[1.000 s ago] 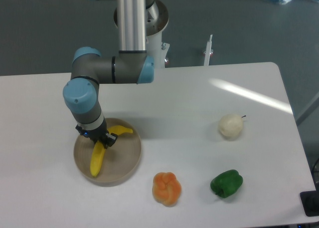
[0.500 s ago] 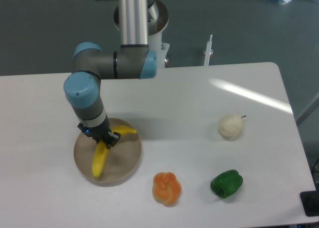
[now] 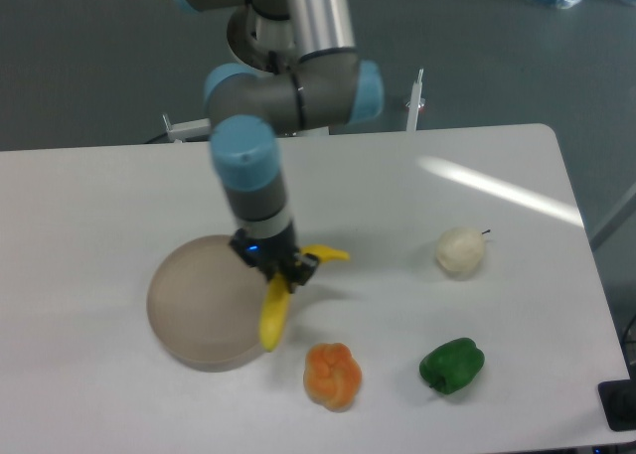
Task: Pick up the banana from the plate
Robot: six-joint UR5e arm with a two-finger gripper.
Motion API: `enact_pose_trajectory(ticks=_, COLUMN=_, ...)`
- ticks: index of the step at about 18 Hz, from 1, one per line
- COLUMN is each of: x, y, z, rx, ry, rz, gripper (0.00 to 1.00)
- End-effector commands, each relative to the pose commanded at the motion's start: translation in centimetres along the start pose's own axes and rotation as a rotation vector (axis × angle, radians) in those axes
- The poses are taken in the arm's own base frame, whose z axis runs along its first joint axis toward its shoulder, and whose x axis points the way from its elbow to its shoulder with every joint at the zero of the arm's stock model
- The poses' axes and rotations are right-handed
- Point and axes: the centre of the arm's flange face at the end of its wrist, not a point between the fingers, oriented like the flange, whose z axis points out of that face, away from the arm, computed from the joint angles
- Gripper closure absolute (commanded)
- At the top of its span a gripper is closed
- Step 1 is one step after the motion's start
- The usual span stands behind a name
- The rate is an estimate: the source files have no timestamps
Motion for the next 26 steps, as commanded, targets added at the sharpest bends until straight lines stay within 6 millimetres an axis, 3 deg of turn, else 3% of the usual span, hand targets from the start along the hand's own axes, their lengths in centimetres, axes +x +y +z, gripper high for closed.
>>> enact_pose_trajectory(ticks=8, x=-7.6, y=6.2, z=-1.1, rx=-0.022, ry=-0.019, rz=0.059, gripper=0.69)
enact_pose_trajectory(ticks=12, x=-9.8, y=7.4, z=-1.8, rx=-0.013, ry=-0.037, rz=0.068, gripper=0.69)
enact_pose_trajectory(ticks=26, x=-11.3, y=7.6, z=-2.6, rx=-0.002, ry=-0.054, rz=0.059, gripper=0.69)
